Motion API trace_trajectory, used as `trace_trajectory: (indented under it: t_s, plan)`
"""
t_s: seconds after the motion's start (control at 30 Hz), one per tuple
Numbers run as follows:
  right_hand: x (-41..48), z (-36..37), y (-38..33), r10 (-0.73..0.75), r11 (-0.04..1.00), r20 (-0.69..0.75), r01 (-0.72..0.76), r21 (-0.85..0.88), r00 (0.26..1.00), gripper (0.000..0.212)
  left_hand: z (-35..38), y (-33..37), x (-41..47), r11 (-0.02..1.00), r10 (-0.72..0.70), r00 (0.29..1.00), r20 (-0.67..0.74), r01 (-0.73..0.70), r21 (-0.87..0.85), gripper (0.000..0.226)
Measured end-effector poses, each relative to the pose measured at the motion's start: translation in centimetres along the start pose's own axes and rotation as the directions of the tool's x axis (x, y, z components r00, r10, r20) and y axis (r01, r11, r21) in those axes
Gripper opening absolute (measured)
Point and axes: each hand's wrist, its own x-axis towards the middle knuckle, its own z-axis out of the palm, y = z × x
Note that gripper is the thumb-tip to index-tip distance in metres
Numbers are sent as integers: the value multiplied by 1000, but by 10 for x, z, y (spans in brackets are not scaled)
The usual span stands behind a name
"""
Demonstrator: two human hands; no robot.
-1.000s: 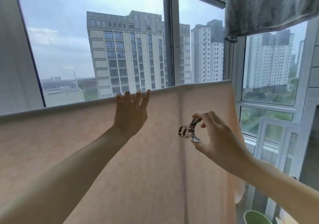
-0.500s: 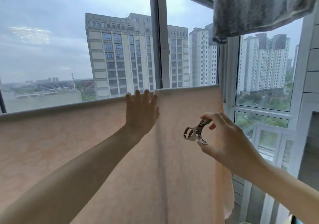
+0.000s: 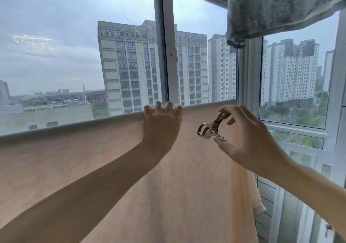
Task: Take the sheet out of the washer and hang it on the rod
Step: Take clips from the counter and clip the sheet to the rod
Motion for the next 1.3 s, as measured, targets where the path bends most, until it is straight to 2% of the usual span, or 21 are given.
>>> trace_trajectory:
  t_s: [0.23, 0.4, 0.73, 0.9, 1.07, 1.2, 1.3]
  plan:
    - [31, -8, 26, -71, 997, -6, 71, 1, 997, 61, 11, 12, 13, 1000, 7, 1000, -30, -7, 22, 21]
    - [52, -13, 46, -146, 988, 24, 147, -46, 989, 63, 19, 13, 15, 999, 8, 999, -45, -6, 38, 23]
    - [95, -26, 64, -326, 937, 64, 331, -109, 943, 67, 19, 24, 20, 1000, -23, 991, -132, 24, 6, 15]
    - [109, -25, 63, -337, 935, 69, 342, -90, 939, 65, 17, 21, 18, 1000, -28, 992, -122, 29, 6, 20]
    - [118, -24, 55, -385, 904, 90, 395, -164, 918, 60, 14, 18, 17, 1000, -16, 995, -99, 16, 2, 21]
    - [122, -21, 50, -320, 925, 147, 342, -165, 936, 59, 13, 19, 18, 1000, -11, 996, -87, 13, 20, 28]
    - [125, -13, 49, -300, 927, 197, 334, -170, 933, 45, 11, 21, 18, 1000, -4, 997, -83, 6, 20, 28]
